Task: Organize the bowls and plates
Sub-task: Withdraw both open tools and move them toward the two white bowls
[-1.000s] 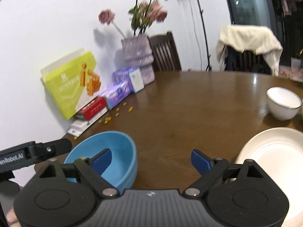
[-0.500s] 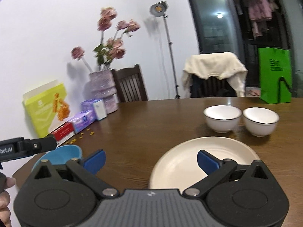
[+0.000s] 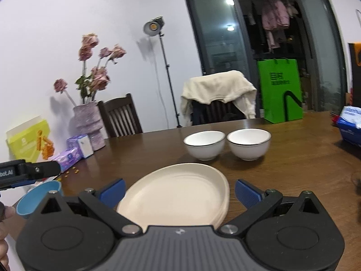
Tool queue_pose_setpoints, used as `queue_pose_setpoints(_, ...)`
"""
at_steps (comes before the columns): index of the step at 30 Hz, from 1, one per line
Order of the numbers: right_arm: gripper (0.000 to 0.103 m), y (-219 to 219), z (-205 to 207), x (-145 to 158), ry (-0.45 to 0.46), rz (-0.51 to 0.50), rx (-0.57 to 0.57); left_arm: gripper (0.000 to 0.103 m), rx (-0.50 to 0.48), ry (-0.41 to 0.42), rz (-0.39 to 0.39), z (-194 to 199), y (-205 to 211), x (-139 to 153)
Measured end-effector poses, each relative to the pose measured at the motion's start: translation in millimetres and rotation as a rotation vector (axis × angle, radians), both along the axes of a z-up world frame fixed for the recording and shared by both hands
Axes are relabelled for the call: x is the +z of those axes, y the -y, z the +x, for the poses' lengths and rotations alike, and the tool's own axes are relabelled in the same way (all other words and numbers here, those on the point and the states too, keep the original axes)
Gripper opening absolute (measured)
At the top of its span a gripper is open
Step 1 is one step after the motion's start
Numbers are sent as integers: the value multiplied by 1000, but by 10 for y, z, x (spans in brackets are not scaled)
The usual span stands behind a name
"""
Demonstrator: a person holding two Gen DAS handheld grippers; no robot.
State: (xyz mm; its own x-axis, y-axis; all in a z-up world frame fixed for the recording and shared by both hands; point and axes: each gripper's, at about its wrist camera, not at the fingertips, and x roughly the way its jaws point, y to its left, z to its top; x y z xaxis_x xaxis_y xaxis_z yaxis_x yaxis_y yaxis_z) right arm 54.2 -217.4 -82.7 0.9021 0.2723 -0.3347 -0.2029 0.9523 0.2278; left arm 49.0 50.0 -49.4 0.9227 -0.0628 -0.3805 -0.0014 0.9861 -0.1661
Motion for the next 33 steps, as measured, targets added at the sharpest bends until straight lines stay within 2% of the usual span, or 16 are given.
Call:
queue_pose_setpoints(2,103,107,6,-17,-1,17,-18,103,-4,-1,0,28,49,2)
queue_pose_setpoints(6,103,250,41,-33,0,43,-37,103,-10,2,-46,100,91,54)
queue_pose_setpoints(12,103,392,140,10,1,54,-53,103,-57,19,-143,245,219,204)
queue_pose_setpoints(16,103,473,223,92,5,56,-67,103,-83,26,-134,381,410,272)
queue_pose_setpoints(23,103,572,429,203,24,70,-74,103,-64,17,-150,649,600,312)
queue_pose_setpoints(33,103,643,941,352,-11,67,-78,103,-2,-35,-95,1027,737,467)
